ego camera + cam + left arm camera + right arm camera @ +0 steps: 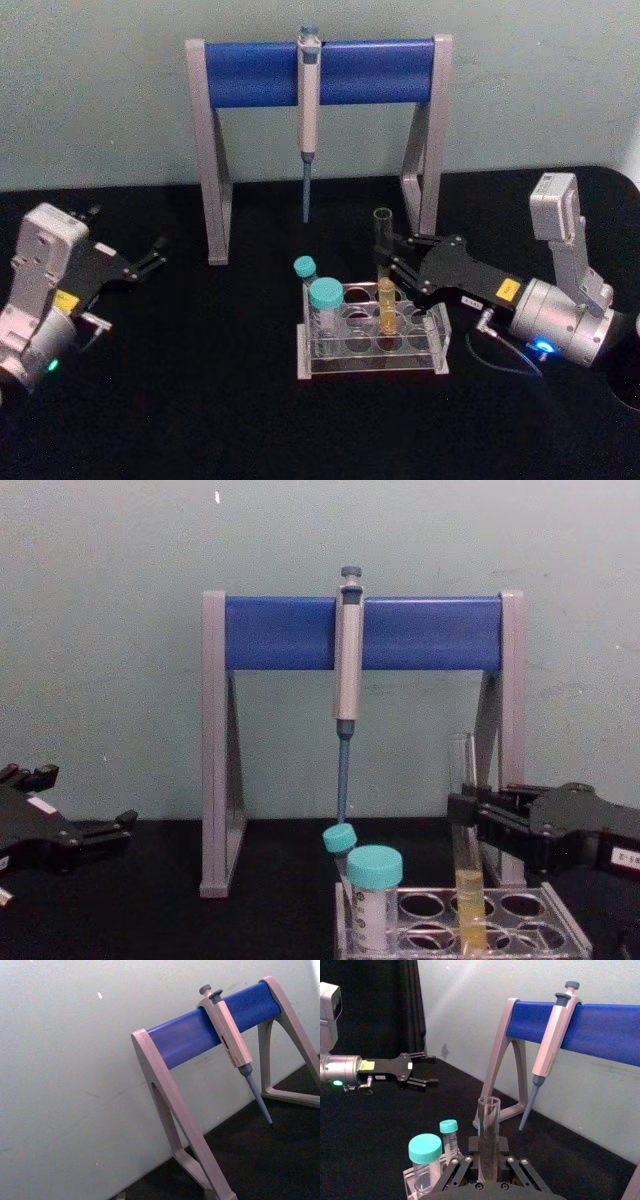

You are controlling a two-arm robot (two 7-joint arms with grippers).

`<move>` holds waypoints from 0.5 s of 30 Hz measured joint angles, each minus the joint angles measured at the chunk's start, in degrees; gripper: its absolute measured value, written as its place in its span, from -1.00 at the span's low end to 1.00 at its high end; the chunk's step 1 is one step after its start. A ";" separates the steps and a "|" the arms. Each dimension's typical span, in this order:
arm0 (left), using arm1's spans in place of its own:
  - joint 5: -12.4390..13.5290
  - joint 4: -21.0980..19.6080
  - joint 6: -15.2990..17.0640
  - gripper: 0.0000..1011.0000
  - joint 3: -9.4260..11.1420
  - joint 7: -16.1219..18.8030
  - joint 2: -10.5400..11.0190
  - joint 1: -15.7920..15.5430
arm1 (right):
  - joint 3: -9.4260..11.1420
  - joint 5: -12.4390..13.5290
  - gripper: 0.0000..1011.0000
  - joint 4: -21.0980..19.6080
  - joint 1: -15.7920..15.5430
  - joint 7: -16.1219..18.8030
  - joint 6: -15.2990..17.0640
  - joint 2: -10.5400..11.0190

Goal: Pick up the test tube from the test tube rack, shake it, then place it back into the test tube rack.

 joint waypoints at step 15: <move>0.00 0.00 0.00 0.98 0.00 0.00 0.00 0.00 | 0.00 0.03 0.18 0.00 0.00 0.00 -0.04 0.00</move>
